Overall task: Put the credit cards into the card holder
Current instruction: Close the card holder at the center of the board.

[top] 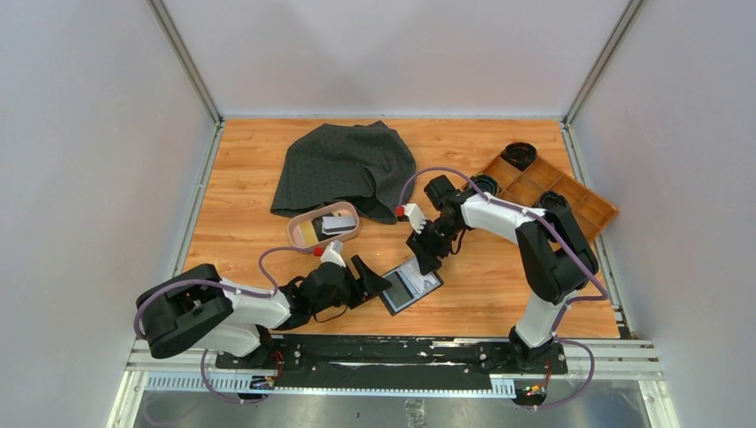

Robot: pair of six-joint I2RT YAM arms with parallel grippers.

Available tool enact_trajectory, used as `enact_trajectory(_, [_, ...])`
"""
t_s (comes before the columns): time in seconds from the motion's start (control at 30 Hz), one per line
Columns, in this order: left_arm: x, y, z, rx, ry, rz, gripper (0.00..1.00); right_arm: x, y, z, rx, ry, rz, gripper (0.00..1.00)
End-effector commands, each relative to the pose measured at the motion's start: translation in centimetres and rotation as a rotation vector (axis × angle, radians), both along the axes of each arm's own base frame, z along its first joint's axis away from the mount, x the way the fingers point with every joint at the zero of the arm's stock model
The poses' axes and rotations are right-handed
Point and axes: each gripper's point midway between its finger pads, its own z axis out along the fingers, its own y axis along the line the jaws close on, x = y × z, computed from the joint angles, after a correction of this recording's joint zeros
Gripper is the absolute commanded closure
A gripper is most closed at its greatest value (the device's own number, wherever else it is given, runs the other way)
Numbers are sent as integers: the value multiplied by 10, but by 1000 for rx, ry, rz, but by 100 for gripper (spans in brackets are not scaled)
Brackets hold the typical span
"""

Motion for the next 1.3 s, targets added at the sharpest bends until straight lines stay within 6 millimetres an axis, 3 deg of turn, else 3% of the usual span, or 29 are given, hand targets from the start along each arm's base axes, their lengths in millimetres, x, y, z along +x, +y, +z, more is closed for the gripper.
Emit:
enact_trajectory(0.0, [-10,7,-25,75,50,-15,27,-10,-7,-16,-63,63,2,43])
enact_trajectory(0.2, [-6,-6,-14,-6,20,-25,35,-12,-7,-16,-62,79,4,44])
enact_trajectory(0.33, [-2,-15,7,-96,-61,-44,39,-14,-6,-15,-57,87,7,44])
enact_trajectory(0.6, [0,-25,30,-215,-143,-69,42,-15,-4,-13,-46,92,10,44])
enact_trajectory(0.83, [-4,-34,37,-327,-143,-90,43,-15,-4,-13,-47,96,12,44])
enact_trajectory(1.27, [-5,-44,38,-320,-162,-132,52,-12,-3,0,4,92,9,43])
